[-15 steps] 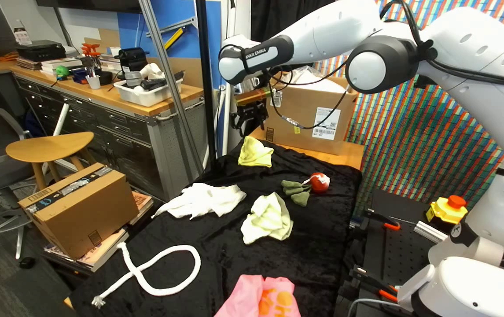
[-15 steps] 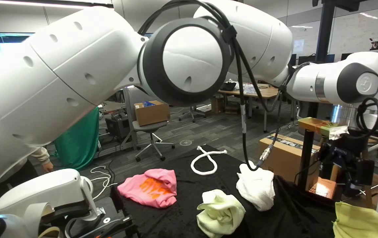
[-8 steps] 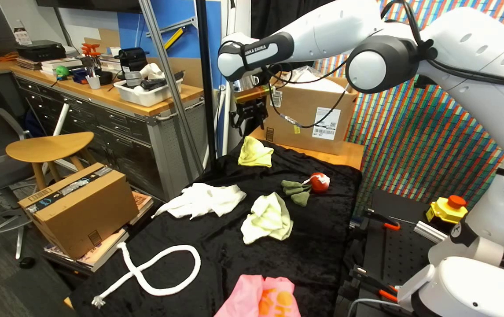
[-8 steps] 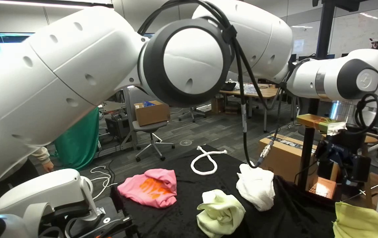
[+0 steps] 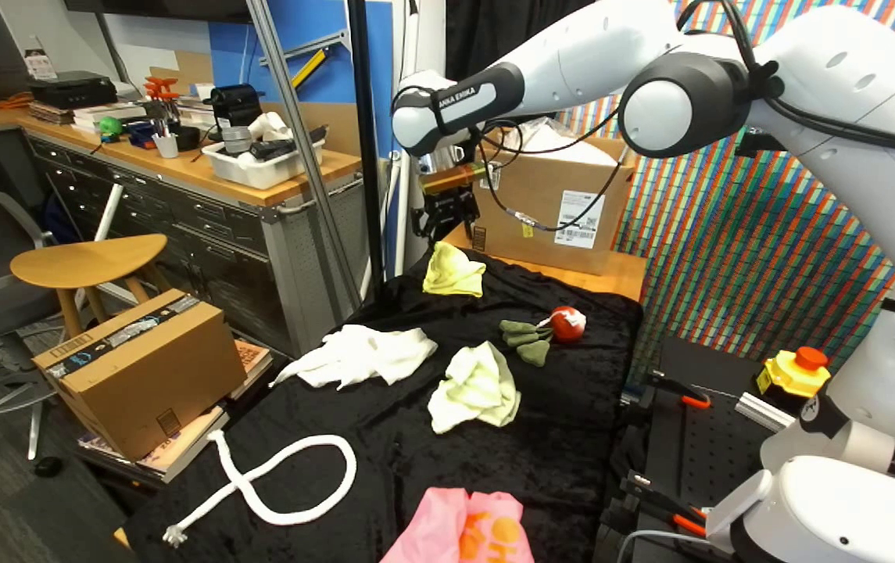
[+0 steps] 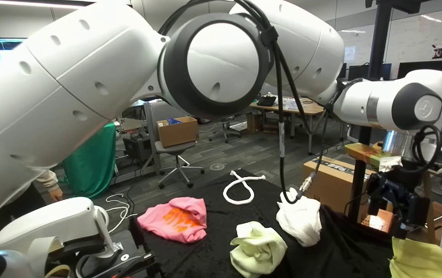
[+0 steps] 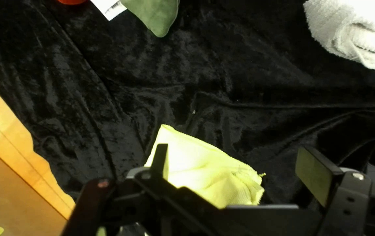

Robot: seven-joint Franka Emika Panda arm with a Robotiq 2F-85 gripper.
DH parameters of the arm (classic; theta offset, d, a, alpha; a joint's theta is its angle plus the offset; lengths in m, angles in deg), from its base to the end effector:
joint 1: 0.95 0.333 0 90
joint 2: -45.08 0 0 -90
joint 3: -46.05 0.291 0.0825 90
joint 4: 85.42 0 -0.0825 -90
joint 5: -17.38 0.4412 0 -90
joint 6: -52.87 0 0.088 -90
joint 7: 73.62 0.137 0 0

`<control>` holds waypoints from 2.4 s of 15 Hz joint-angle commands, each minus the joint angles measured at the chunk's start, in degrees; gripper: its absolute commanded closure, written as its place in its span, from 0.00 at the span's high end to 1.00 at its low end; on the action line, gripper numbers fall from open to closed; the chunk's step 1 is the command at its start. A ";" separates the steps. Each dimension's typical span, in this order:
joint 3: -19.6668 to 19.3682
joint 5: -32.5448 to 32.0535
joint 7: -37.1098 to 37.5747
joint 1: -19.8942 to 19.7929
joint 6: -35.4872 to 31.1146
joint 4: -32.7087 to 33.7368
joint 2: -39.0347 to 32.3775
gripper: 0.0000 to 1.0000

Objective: Pile all the objects on the table

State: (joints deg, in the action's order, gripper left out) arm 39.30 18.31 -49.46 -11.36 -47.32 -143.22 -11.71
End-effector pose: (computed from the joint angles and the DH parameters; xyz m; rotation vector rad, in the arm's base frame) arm 0.7488 -0.2036 0.1633 2.8409 -1.0133 -0.3632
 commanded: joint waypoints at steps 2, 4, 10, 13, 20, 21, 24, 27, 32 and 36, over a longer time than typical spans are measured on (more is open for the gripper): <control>0.06 1.84 1.91 -0.89 -8.34 -16.85 7.38 1.00; -1.45 2.90 2.00 -0.36 -11.19 -21.95 9.56 1.00; -3.08 2.59 -0.87 0.74 -19.85 -37.56 19.69 1.00; -2.59 1.76 -4.84 1.57 -26.85 -45.53 26.14 1.00; -0.58 1.91 -12.57 3.15 -36.71 -52.52 28.36 1.00; -0.35 2.10 -13.28 3.03 -36.71 -52.00 27.62 1.00; -0.46 2.12 -13.48 2.95 -36.48 -49.63 25.08 1.00; -0.89 1.99 -12.65 2.96 -36.07 -46.72 22.51 1.00; -1.19 2.87 -10.76 2.74 -36.95 -40.27 16.78 1.00; -1.24 3.33 -9.91 2.45 -38.54 -35.10 12.01 1.00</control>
State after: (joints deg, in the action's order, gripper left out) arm 38.34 20.50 -60.24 -8.72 -84.28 -183.50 4.48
